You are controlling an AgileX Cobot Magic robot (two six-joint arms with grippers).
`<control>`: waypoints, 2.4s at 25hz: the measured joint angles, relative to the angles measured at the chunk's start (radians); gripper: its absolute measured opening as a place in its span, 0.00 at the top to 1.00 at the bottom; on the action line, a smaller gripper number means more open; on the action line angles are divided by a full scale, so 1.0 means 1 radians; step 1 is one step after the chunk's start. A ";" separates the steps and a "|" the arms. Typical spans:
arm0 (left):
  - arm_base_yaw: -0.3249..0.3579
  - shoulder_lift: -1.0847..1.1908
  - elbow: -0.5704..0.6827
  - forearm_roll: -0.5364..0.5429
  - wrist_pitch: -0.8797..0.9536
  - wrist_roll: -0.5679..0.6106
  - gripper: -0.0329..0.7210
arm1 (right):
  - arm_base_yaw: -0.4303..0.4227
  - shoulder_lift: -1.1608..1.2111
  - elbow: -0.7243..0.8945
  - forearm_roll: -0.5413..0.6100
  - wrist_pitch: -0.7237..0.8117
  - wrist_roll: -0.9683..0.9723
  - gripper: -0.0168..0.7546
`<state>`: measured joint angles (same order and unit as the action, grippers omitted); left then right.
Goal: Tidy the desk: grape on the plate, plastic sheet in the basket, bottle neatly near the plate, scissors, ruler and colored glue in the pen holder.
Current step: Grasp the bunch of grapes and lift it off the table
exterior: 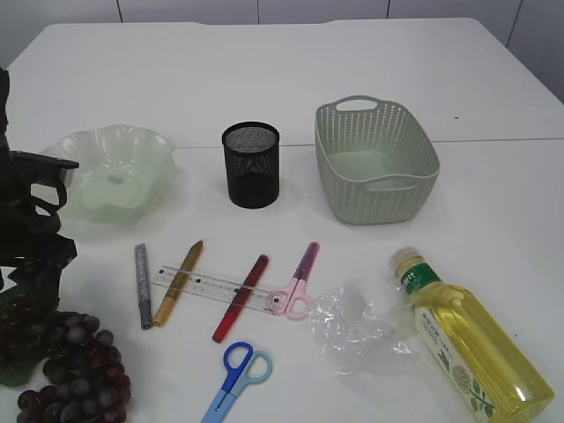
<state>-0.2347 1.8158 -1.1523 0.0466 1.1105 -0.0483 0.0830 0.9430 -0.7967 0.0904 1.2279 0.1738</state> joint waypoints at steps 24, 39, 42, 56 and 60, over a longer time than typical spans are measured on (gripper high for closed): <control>0.004 0.115 -0.010 -0.047 -0.032 0.020 0.78 | -0.002 0.001 0.000 -0.024 -0.014 -0.004 0.41; 0.004 -0.003 -0.011 -0.098 0.075 0.005 0.81 | -0.002 0.001 0.000 -0.026 -0.016 -0.004 0.41; 0.004 -0.044 -0.011 -0.107 0.076 0.005 0.81 | -0.002 0.001 0.000 -0.026 -0.016 -0.004 0.41; 0.004 -0.282 -0.011 -0.198 0.099 0.005 0.81 | -0.002 0.001 0.000 -0.026 -0.016 -0.004 0.41; 0.004 -0.336 -0.011 -0.218 0.102 0.005 0.81 | -0.002 0.001 0.000 -0.026 -0.016 -0.004 0.41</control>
<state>-0.2305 1.4800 -1.1638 -0.1709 1.2129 -0.0434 0.0813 0.9439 -0.7967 0.0646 1.2121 0.1702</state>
